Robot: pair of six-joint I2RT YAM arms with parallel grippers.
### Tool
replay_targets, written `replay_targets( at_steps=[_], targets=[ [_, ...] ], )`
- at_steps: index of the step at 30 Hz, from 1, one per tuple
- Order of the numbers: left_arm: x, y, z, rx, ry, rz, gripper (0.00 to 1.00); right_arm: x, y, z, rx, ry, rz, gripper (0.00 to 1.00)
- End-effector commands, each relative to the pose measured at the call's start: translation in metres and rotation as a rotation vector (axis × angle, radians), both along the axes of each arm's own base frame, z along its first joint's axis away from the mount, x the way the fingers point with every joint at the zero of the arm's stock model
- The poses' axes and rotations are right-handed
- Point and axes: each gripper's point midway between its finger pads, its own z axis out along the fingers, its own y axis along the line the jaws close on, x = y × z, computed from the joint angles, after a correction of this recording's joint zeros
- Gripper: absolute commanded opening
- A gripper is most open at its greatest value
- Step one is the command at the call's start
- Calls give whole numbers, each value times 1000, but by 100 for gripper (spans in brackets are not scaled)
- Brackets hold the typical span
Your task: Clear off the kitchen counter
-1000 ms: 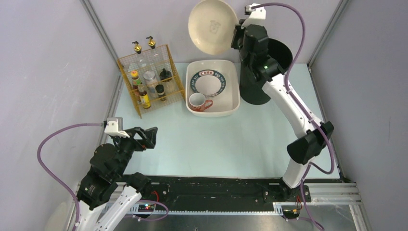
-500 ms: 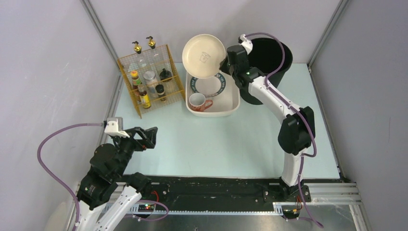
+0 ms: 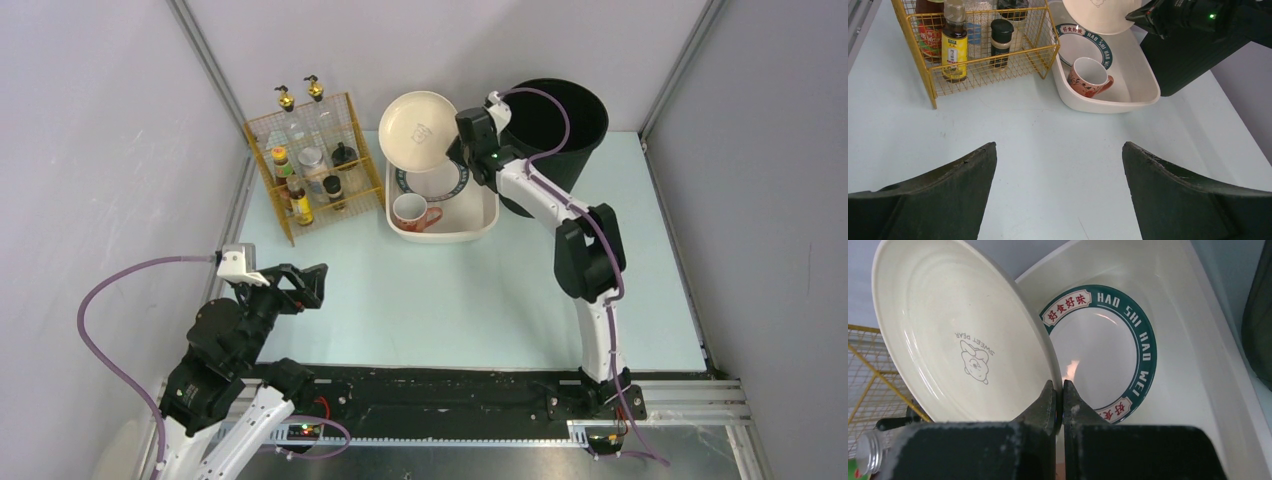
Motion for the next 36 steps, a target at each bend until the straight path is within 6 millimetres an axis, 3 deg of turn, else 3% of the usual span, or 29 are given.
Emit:
replay_targets(
  at_steps=[1, 6, 13, 19, 23, 28, 32, 36],
  targets=[
    [6, 1, 3, -1, -12, 21, 98, 25, -4, 23, 56, -61, -53, 0],
    [6, 1, 2, 2, -7, 21, 98, 38, -10, 5, 61, -28, -71, 0],
    [8, 0, 1, 8, 2, 22, 98, 46, -21, -36, 47, 51, -83, 0],
    [9, 0, 0, 10, 6, 22, 98, 49, -37, -49, -16, 64, -105, 0],
    [9, 0, 0, 9, 5, 22, 98, 48, -42, -37, -46, 28, -92, 0],
    [9, 0, 1, 8, 5, 24, 98, 43, -36, 12, -93, -86, -64, 0],
    [8, 1, 1, 7, 2, 23, 98, 31, -27, 45, -98, -153, -37, 0],
    [7, 1, 2, 2, -3, 23, 98, 16, -7, 62, -86, -181, 10, 0]
  ],
)
